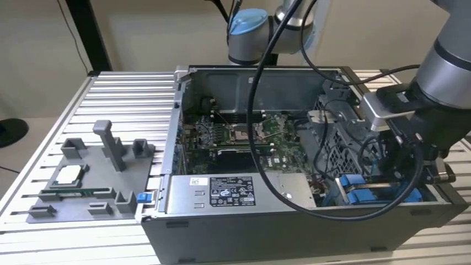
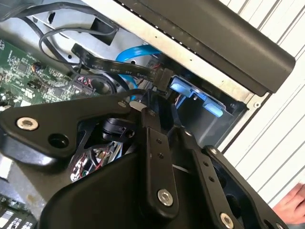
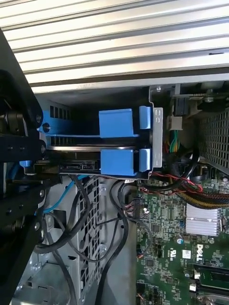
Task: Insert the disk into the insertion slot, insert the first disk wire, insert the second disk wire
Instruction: 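Insert the first disk wire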
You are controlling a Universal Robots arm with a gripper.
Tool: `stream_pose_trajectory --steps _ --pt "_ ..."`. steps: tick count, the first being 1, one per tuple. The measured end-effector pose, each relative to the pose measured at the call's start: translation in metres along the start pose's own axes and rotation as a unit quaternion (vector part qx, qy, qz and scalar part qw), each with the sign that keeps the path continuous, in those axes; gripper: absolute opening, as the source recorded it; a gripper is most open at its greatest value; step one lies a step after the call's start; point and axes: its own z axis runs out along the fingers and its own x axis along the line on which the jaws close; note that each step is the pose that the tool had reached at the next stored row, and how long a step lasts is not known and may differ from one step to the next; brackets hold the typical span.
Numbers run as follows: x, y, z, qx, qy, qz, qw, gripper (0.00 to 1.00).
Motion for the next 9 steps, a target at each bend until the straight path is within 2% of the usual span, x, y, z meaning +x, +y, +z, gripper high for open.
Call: stream_pose_trajectory --steps 7,9 --pt "-0.0033 -0.0050 -0.0308 -0.0003 0.0005 0.000 1.0000 0.00" --pt "-0.0036 -0.0053 -0.0333 -0.0006 0.0003 0.000 1.0000 0.00"
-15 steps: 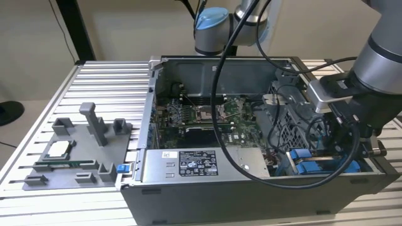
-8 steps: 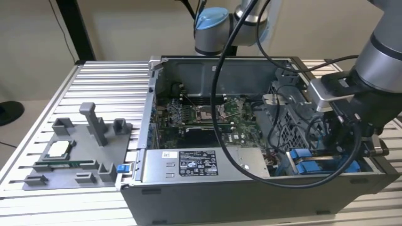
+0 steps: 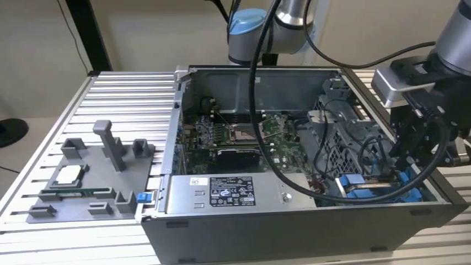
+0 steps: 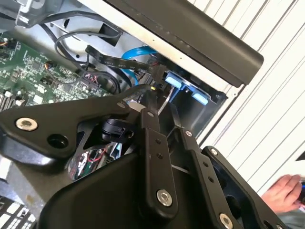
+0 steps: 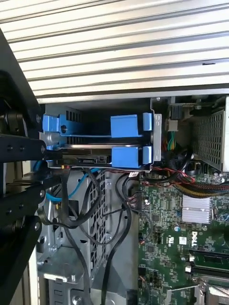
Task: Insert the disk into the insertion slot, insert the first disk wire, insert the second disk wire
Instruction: 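Insert the first disk wire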
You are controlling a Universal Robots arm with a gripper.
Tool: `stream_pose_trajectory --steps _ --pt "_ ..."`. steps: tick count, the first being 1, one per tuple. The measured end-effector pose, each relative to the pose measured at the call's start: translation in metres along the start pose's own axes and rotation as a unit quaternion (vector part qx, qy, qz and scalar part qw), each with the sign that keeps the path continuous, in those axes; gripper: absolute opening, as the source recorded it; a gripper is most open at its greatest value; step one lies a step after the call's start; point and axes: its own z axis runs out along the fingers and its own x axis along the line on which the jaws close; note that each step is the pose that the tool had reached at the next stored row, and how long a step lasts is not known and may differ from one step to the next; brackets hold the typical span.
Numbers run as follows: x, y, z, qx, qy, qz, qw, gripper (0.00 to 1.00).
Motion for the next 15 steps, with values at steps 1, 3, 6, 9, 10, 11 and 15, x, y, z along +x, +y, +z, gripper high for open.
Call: stream_pose_trajectory --steps 1,3,6,9,10,11,15 --pt "0.0000 0.0000 0.0000 0.0000 0.0000 0.000 1.0000 0.00" --pt "0.0000 0.0000 0.0000 0.0000 0.0000 0.000 1.0000 0.00" --pt "-0.0001 -0.0015 -0.0001 -0.0036 0.0003 0.000 1.0000 0.00" --pt "-0.0001 -0.0063 0.0008 -0.0274 0.0009 0.003 0.9996 0.00" --pt "-0.0002 -0.0080 0.0011 -0.0366 0.0012 0.004 0.9993 0.00" --pt "-0.0002 -0.0098 0.0014 -0.0458 0.0015 0.005 0.9989 0.00" --pt "-0.0003 -0.0172 0.0026 -0.0807 0.0025 0.008 0.9967 0.00"
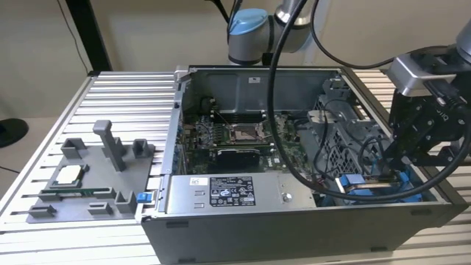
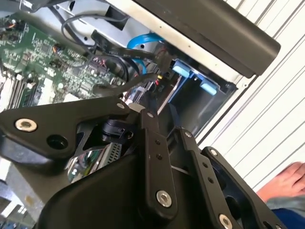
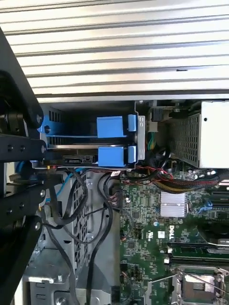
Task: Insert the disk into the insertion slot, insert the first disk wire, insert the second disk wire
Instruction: 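Insert the first disk wire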
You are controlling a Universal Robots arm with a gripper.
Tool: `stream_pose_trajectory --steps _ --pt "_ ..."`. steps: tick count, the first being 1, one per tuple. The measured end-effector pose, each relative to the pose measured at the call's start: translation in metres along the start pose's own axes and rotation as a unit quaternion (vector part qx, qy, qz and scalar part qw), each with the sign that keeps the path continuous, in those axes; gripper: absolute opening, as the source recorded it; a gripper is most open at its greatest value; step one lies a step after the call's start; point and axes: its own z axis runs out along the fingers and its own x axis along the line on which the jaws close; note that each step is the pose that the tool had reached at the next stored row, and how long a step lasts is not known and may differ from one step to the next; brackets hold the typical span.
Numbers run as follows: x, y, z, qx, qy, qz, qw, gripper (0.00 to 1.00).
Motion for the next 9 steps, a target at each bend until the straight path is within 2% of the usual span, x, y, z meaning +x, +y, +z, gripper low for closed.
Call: stream_pose_trajectory --steps 1,2,3,9 --pt "0.0000 -0.0017 0.0000 -0.0081 0.0002 0.001 1.0000 0.00" --pt "-0.0001 -0.0028 0.0000 -0.0144 0.0004 0.001 0.9999 0.00" --pt "-0.0001 -0.0031 -0.0001 -0.0174 0.0006 0.002 0.9998 0.00" --pt "-0.0001 -0.0050 0.0000 -0.0186 0.0005 0.002 0.9998 0.00"
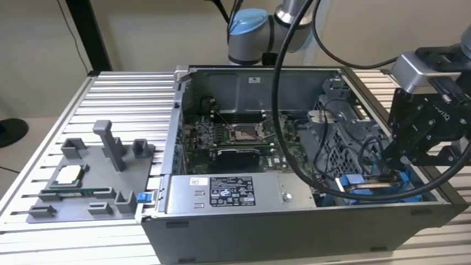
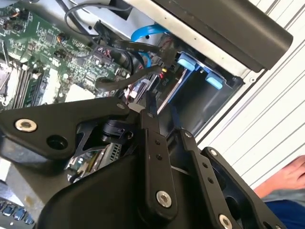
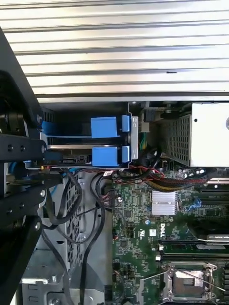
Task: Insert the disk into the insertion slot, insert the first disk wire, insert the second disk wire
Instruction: 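Insert the first disk wire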
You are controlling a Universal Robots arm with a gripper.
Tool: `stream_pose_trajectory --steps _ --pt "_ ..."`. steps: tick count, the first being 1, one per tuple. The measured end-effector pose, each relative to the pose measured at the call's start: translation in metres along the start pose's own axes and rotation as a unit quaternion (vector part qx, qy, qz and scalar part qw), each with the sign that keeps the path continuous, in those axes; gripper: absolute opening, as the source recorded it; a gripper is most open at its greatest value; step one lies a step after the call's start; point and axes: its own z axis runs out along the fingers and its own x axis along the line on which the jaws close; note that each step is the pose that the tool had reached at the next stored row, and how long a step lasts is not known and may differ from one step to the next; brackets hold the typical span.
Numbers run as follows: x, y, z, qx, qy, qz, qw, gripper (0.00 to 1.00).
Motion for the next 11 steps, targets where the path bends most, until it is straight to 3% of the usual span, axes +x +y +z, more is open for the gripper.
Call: stream_pose_trajectory --steps 8,11 --pt "-0.0011 -0.0250 -0.0021 -0.0096 0.0003 0.001 1.0000 0.00" --pt "-0.0020 -0.0301 -0.0058 -0.0143 0.0006 0.002 0.9999 0.00"
